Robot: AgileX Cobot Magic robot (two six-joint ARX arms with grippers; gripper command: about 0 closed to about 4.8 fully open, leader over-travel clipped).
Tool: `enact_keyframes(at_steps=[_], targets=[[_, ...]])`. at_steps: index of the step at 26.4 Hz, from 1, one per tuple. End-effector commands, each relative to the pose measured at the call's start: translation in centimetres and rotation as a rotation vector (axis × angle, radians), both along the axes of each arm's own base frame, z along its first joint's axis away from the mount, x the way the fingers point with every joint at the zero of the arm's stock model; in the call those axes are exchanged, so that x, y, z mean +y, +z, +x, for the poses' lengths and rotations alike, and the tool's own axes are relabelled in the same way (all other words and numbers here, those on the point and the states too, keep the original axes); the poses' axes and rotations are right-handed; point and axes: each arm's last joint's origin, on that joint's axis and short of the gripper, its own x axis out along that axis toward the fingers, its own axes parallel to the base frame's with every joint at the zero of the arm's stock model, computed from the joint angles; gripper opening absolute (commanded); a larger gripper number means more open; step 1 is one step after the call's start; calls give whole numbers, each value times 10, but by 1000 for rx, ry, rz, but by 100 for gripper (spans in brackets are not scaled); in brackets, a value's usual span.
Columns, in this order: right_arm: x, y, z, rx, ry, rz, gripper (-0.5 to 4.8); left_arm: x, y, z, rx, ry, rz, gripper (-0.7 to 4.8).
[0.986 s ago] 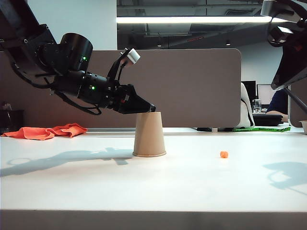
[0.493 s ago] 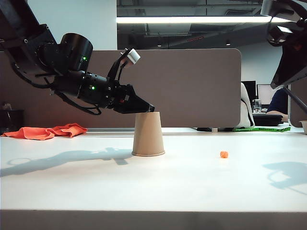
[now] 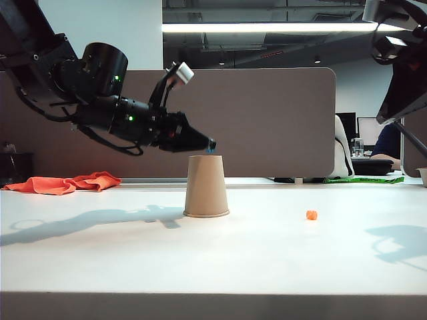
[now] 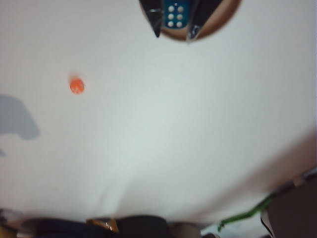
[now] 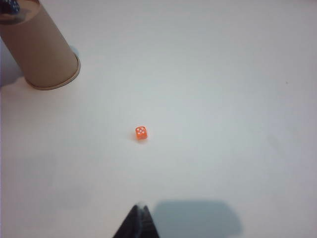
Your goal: Throw the dice onto the paper cup, compare its value with the values of the other dice on the table, place the die with the higher value on the paper cup, and take no action if both dice have the same value.
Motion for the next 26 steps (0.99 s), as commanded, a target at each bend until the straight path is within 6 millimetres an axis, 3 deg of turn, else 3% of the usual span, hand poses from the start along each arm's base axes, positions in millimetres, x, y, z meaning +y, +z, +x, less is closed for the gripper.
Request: enact_keyframes(at_steps=[1, 5, 12, 20, 26], targets=[[0, 3, 1, -22, 6, 6, -6, -1, 15, 1, -50, 10, -69, 48], [0, 3, 1, -22, 6, 6, -6, 2, 20, 3, -68, 88, -59, 48], [0, 3, 1, -22, 6, 6, -6, 28, 14, 14, 16, 346, -25, 48], [0, 3, 1, -23, 5, 6, -6, 68, 7, 16, 181, 446, 33, 48], [0, 3, 1, -23, 6, 6, -6, 81, 3, 17, 217, 495, 61, 54]])
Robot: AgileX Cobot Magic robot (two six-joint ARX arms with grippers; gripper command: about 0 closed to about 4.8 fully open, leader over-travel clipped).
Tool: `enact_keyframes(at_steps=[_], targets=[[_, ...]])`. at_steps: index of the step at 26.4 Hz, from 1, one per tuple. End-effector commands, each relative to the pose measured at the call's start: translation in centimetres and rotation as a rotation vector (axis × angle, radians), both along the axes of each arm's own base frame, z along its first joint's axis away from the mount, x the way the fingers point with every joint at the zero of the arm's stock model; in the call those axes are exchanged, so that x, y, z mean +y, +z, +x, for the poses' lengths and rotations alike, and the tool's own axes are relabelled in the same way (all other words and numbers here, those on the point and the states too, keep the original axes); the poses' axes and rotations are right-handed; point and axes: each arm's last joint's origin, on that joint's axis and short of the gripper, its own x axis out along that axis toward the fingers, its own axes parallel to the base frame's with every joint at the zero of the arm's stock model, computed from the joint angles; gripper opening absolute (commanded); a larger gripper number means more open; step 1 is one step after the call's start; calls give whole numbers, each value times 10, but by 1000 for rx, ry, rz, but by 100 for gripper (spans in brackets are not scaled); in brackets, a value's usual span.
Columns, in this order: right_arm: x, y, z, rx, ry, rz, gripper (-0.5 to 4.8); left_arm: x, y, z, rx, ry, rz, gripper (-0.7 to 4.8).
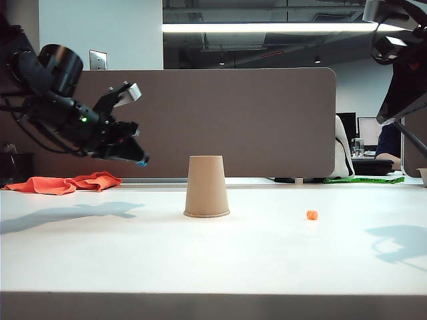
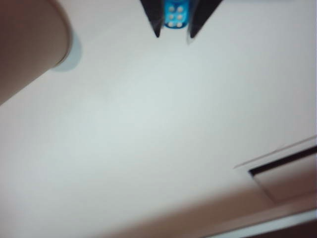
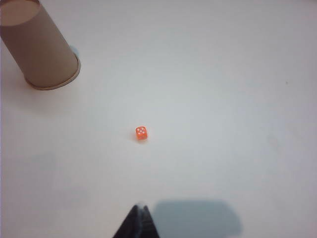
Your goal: Throw the dice onto the paper cup, compare its value with the values of the other dice on the table, place the die with the higher value on the paper cup, and take no action if both dice have the same value.
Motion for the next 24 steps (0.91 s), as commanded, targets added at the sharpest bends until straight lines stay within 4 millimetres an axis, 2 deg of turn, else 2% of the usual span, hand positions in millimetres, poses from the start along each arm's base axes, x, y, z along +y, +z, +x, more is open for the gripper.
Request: enact_keyframes(at_steps=[1, 14, 24], targets=[[0, 3, 1, -23, 5, 6, -6, 1, 1, 0, 1, 14, 11, 57], [0, 3, 1, -23, 6, 6, -6, 1, 0, -1, 12, 15, 13, 59], [0, 3, 1, -23, 6, 6, -6, 4, -8, -4, 100, 79, 64, 62]])
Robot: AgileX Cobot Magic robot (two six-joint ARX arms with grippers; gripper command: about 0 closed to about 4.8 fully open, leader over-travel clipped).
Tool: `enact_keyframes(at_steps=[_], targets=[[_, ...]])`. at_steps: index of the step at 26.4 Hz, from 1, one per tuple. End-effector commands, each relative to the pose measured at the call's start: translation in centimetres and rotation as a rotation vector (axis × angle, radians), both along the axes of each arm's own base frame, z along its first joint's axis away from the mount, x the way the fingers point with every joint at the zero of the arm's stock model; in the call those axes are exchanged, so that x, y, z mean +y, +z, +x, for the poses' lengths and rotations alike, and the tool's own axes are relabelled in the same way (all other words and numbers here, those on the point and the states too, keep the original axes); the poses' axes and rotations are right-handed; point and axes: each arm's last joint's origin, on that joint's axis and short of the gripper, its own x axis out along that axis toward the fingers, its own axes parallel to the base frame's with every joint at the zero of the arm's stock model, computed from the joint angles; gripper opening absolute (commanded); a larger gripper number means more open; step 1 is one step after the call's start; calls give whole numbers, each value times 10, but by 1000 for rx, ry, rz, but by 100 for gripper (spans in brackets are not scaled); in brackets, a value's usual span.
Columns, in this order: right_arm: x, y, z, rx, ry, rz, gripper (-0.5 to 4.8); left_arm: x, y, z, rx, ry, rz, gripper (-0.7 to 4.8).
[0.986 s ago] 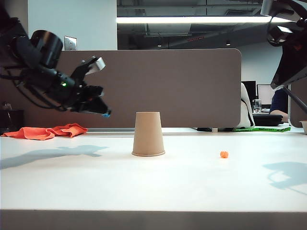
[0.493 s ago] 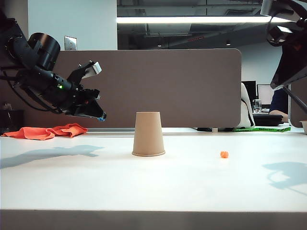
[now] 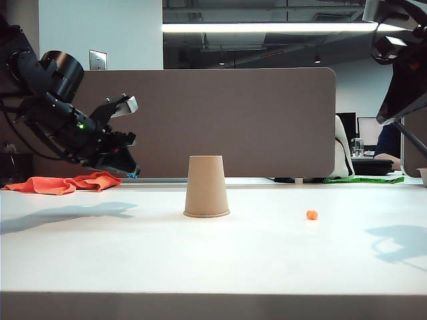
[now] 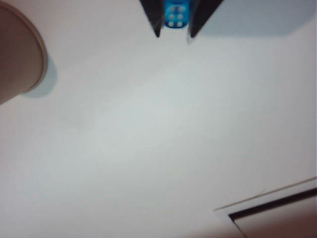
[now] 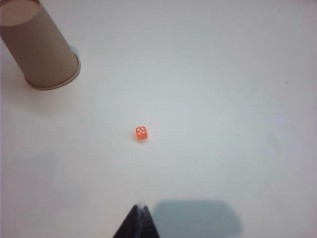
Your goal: Throw the dice onto the paper cup, compare its value with the values of the other dice on the table, place the die with the higher value on the paper cup, and take no action if both dice have the same value.
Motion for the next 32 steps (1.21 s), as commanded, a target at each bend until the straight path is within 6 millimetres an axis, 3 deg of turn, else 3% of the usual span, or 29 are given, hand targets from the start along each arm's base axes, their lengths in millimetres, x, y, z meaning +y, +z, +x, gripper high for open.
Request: enact_keyframes(at_steps=[1, 3, 5, 6, 22, 23, 25, 27, 32], targets=[[0, 3, 1, -23, 6, 6, -6, 0, 0, -1, 21, 1, 6, 62], [0, 3, 1, -23, 6, 6, -6, 0, -1, -1, 23, 0, 5, 63], [0, 3, 1, -22, 6, 6, -6, 0, -1, -1, 23, 1, 5, 181], [0, 3, 1, -22, 6, 6, -6, 0, -1, -1, 23, 0, 5, 203], [0, 3, 1, -21, 6, 5, -6, 0, 2, 0, -5, 3, 1, 204], [0, 3, 1, -20, 6, 5, -6, 1, 3, 0, -5, 4, 1, 198], [0, 3, 1, -20, 6, 5, -6, 3, 5, -1, -8, 8, 2, 138], [0, 3, 1, -21, 6, 5, -6, 4, 8, -1, -25, 1, 12, 7], [0, 3, 1, -23, 6, 6, -6, 5, 14, -3, -87, -70, 66, -5]])
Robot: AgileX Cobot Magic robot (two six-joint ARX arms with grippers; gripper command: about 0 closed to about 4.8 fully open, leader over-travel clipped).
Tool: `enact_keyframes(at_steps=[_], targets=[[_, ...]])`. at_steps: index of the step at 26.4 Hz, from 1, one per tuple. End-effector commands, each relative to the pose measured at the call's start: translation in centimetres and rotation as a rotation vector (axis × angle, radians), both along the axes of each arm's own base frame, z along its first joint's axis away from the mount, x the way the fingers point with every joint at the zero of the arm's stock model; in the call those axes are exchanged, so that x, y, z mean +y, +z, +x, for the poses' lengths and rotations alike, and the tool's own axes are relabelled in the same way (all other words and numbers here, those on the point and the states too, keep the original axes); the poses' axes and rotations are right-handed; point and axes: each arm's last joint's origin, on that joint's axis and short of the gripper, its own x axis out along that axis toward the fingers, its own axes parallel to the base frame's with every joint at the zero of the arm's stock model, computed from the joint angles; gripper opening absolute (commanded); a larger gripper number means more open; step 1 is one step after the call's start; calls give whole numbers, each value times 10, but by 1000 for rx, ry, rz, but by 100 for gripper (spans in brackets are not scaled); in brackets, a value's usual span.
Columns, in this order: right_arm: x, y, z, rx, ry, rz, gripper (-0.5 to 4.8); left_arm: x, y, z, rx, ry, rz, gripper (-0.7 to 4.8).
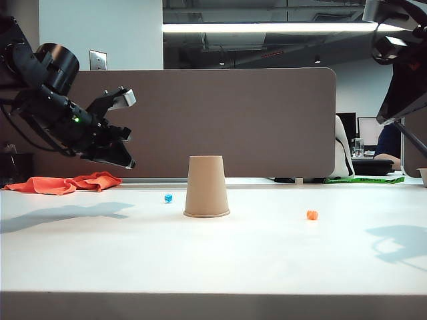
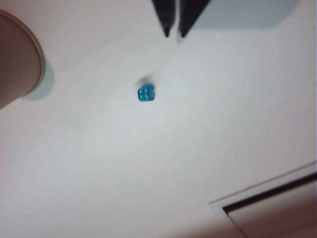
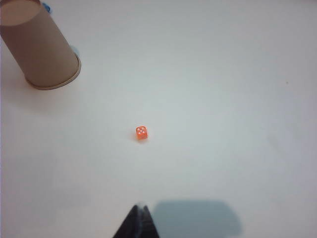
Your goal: Throw the dice onto the paper cup, compare its value with the values of the other dice on the table, place the die with the higher value on the paper cup, and take no action if both dice have the same value.
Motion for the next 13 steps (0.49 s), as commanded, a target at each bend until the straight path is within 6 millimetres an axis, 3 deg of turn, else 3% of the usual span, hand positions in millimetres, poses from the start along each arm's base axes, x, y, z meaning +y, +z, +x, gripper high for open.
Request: enact_keyframes(at_steps=[1, 13], targets=[[0, 3, 1, -23, 6, 6, -6, -1, 4, -1, -50, -57, 35, -6], [0, 3, 1, -23, 6, 6, -6, -2, 4, -1, -78, -118, 49, -5]])
